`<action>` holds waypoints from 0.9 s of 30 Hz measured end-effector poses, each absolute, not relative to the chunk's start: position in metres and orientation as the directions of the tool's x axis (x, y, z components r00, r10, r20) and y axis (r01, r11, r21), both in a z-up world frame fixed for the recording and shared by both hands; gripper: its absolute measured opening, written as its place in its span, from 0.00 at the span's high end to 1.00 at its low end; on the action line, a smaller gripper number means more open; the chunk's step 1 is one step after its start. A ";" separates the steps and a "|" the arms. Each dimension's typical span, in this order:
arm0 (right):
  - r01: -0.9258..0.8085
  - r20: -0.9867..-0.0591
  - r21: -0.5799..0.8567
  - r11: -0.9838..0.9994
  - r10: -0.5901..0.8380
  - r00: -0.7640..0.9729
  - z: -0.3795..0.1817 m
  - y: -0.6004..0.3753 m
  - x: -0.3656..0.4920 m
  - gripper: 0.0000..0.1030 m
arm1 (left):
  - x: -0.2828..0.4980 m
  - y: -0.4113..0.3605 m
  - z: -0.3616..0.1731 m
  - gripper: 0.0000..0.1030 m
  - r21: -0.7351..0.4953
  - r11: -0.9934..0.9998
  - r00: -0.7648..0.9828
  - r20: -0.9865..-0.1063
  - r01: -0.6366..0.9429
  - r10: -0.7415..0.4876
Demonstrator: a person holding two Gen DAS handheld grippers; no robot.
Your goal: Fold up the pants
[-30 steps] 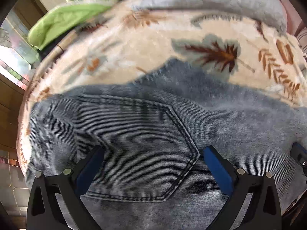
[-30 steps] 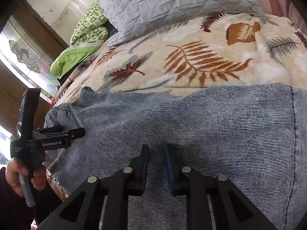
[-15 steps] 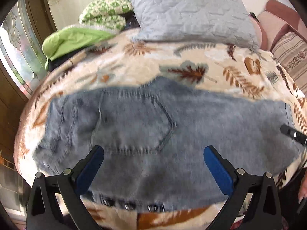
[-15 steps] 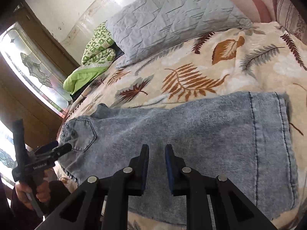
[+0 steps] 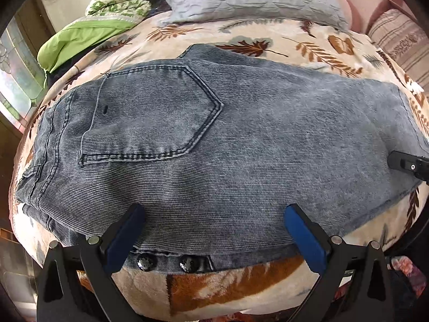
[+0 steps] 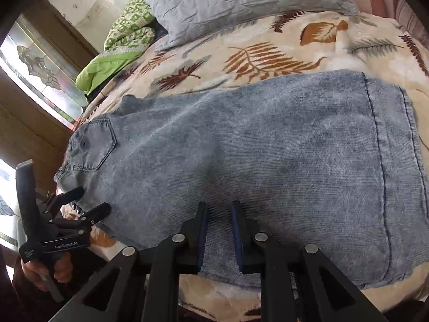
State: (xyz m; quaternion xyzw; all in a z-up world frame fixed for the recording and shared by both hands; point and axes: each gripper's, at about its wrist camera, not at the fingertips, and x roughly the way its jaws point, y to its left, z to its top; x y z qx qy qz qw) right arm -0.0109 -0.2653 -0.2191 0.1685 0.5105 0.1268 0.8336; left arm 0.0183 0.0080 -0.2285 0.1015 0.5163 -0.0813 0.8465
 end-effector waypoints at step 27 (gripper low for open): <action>-0.332 -0.564 0.413 0.848 0.524 0.638 -0.117 -0.139 0.072 0.09 | 0.018 0.094 -0.218 0.01 0.022 1.000 0.534 -0.845 0.010 0.013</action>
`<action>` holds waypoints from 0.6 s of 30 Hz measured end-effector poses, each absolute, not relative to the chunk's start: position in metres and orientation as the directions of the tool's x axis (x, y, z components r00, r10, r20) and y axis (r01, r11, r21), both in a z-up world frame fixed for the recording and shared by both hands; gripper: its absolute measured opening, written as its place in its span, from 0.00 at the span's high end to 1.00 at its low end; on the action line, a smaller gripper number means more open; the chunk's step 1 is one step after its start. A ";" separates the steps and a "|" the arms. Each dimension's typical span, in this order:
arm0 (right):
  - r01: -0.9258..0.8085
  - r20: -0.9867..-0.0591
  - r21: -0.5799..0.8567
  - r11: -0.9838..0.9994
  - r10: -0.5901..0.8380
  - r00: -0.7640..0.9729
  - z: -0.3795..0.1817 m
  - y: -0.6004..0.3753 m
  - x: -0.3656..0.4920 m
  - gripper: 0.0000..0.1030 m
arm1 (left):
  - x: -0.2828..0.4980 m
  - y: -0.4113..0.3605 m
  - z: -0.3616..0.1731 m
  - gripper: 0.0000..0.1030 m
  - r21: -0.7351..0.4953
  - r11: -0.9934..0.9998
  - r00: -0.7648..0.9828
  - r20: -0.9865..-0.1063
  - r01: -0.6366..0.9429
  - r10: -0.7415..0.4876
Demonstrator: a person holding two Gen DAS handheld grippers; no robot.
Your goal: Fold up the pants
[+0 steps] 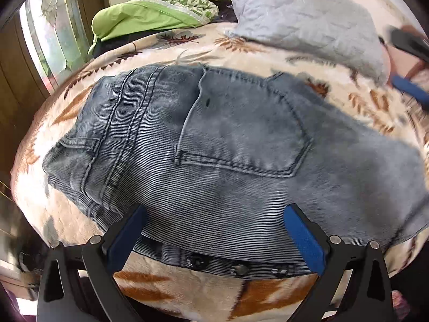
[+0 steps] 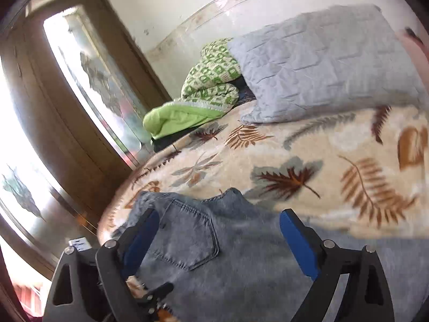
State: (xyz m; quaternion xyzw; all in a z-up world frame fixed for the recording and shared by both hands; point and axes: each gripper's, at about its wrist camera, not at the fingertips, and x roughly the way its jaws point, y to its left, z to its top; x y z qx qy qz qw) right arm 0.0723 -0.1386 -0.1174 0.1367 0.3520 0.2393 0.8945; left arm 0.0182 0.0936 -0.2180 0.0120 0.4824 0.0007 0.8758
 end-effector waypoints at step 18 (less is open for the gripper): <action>-0.428 -0.878 0.187 0.884 0.346 0.330 -0.200 -0.049 0.195 0.66 | 0.025 0.096 -0.226 0.01 0.005 0.996 0.517 -0.855 0.086 -0.040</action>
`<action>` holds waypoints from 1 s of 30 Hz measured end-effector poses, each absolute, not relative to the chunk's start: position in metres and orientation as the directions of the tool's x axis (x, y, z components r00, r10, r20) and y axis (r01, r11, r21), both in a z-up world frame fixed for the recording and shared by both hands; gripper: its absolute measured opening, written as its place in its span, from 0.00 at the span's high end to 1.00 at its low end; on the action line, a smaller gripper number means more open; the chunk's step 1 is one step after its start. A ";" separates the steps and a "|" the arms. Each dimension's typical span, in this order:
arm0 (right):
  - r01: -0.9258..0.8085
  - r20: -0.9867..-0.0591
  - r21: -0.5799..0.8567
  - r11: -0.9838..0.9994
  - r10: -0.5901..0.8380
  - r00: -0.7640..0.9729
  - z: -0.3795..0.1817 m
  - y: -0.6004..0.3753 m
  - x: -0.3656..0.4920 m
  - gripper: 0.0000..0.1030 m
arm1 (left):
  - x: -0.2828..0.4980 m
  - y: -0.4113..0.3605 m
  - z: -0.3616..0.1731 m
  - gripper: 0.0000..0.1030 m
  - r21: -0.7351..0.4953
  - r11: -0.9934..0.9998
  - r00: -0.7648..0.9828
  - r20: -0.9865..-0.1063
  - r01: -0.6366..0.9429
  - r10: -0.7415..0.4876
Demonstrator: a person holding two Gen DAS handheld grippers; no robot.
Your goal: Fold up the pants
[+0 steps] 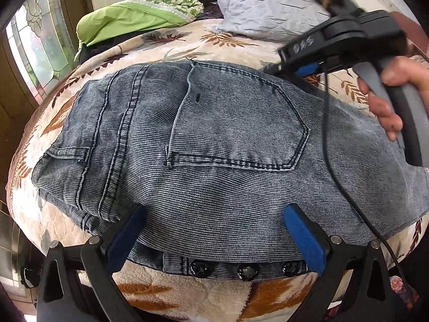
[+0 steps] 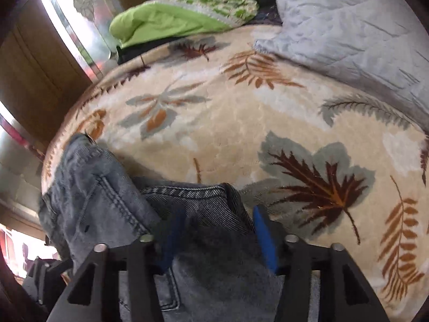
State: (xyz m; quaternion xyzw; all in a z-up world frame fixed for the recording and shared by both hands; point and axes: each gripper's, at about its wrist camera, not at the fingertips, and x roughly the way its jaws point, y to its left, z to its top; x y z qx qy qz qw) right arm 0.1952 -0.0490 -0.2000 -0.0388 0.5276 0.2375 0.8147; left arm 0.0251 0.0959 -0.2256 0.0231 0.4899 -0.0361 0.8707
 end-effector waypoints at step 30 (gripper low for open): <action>-0.248 -0.798 0.284 0.926 0.372 0.475 -0.151 -0.122 0.155 0.84 | 0.005 0.112 -0.207 0.00 -0.198 0.979 0.570 -0.800 0.045 -0.188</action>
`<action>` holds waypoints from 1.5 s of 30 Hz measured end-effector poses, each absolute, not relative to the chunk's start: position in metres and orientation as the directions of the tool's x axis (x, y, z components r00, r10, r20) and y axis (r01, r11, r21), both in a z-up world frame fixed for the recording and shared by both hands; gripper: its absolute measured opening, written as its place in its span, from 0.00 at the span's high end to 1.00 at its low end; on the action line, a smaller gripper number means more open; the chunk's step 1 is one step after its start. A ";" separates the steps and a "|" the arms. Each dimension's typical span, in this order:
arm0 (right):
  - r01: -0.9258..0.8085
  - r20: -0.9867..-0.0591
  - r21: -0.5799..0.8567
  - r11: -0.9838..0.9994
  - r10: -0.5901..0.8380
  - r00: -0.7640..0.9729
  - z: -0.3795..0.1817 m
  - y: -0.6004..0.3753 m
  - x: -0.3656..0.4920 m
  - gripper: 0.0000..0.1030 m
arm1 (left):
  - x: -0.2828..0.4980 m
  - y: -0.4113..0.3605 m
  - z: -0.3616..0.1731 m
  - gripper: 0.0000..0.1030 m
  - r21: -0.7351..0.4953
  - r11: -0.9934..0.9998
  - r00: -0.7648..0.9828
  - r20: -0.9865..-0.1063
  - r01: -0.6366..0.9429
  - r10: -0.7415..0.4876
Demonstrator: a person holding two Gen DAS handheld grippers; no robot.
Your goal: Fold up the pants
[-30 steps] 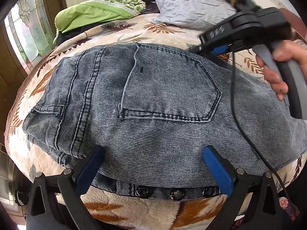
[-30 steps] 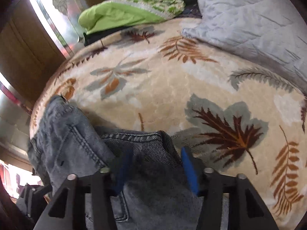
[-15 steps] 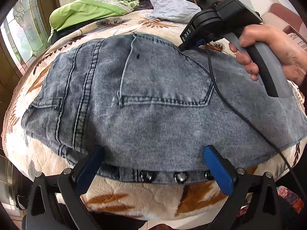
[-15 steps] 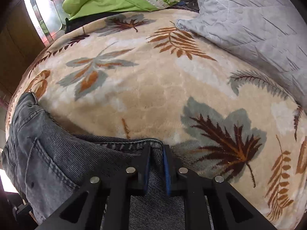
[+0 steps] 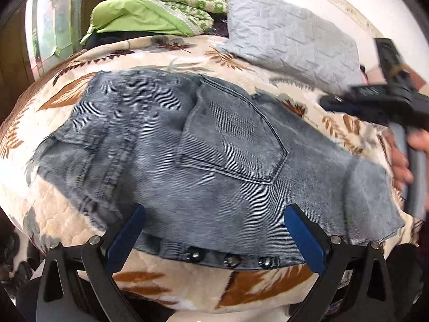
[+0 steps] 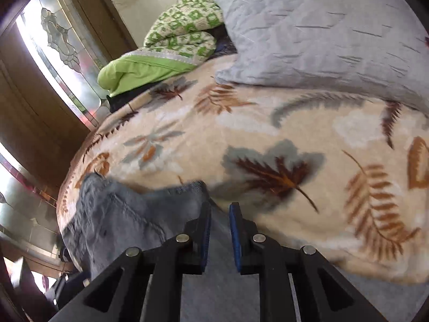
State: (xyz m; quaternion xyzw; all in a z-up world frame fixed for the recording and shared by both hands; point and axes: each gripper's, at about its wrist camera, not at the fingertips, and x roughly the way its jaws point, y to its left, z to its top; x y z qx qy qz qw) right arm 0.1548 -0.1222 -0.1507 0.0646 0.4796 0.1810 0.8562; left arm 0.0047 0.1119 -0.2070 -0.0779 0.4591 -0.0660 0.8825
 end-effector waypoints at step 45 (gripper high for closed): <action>0.191 -0.789 0.492 0.849 0.343 0.511 -0.221 -0.378 -0.017 0.82 | 0.007 0.039 -0.220 0.00 0.151 0.979 0.634 -0.773 0.135 0.032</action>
